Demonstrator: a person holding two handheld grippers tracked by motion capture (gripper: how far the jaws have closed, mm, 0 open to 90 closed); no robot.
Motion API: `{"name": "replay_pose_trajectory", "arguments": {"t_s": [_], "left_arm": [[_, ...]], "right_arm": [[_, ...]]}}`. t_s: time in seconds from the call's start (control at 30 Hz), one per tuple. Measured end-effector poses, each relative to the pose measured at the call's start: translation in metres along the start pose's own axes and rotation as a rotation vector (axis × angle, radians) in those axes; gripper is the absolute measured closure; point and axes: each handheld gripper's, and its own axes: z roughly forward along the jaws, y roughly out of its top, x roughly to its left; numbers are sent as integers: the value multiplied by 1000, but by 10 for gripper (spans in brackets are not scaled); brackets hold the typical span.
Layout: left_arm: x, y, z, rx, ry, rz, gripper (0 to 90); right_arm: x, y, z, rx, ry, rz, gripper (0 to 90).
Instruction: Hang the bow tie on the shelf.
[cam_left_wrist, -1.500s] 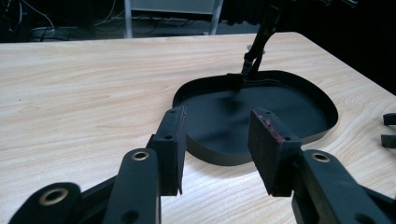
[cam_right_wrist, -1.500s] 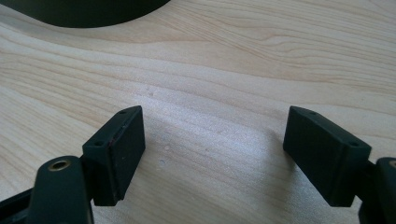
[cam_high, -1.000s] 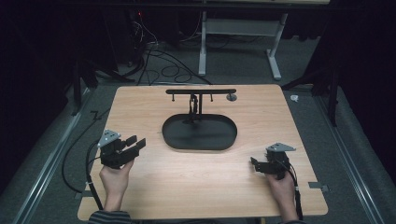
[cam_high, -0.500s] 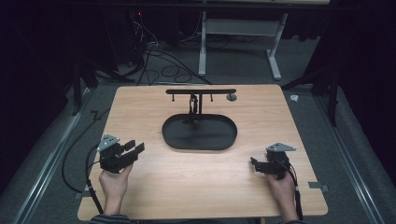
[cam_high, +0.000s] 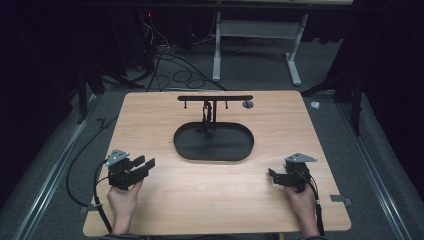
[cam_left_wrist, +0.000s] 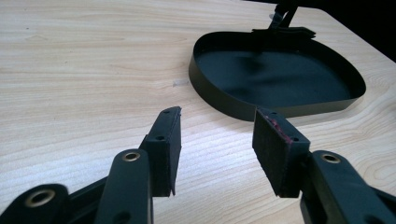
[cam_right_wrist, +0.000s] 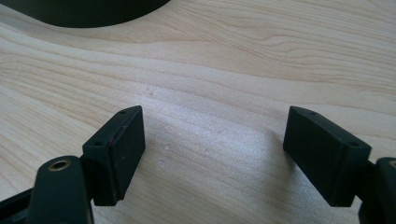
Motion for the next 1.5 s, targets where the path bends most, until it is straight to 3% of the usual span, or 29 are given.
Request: {"name": "replay_pose_trajectory", "arguments": {"t_s": [0.43,1.1,1.5], "left_arm": [[3,-11,8,29,14,-32,481],[4,-23,22,75,23,-46,456],[0,-29,33,106,52,-17,446]], "right_arm": [[0,0,0,0,0,0,219],[0,0,0,0,0,0,219],[0,0,0,0,0,1,218]]}}
